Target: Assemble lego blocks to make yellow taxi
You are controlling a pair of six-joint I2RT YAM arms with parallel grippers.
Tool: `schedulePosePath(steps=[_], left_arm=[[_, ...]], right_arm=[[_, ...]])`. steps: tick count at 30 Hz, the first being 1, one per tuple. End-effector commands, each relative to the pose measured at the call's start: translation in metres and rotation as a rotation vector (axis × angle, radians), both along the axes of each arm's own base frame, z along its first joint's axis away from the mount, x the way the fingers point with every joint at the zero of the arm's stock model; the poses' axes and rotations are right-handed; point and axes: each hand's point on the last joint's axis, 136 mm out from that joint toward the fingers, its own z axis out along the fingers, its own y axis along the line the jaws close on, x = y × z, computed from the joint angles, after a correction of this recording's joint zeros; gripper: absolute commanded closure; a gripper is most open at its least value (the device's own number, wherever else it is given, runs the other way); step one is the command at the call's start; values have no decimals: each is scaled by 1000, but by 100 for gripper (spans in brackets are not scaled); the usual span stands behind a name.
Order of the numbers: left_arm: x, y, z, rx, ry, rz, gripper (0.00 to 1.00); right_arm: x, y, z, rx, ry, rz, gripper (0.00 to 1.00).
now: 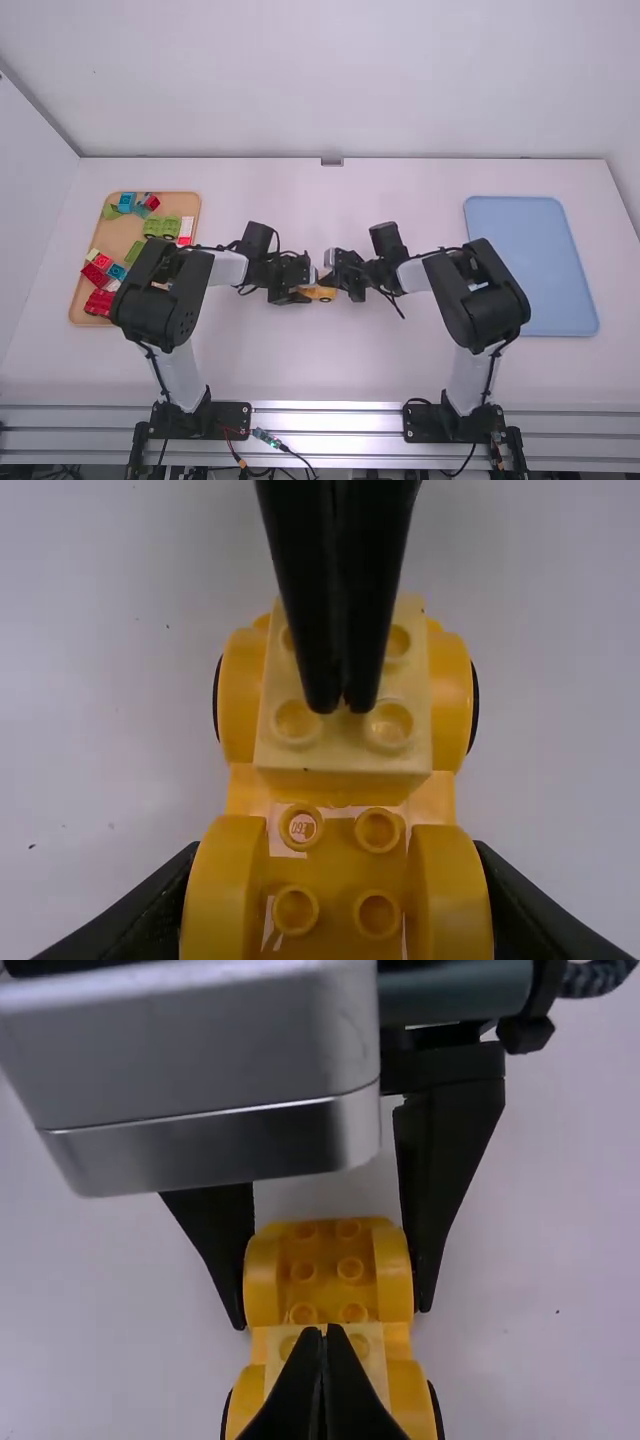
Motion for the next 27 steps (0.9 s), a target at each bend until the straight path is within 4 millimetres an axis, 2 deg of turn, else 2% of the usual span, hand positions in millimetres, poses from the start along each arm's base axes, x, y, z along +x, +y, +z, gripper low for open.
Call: schedulePosePath(steps=[1,6,12,16,22,25,27], left_arm=[[-9,10,-21,68,23,3,98],[-8,10,-21,67,20,3,98],[-9,9,-21,65,23,2,98],[-10,10,-21,68,30,2,98],[-10,10,-21,69,29,3,98],[-10,10,-21,67,30,1,98],[-11,10,-22,69,35,2,98]], right_arm=[[-11,-20,-41,-148,66,-69,100],[-14,-19,-44,-154,87,-70,100],[-4,-14,-73,-169,184,-77,100],[-6,-11,-75,-166,213,-37,100],[-1,-20,-50,-153,184,-11,100],[-4,-21,-20,-89,121,7,100],[-4,-24,-9,-79,88,-2,100]])
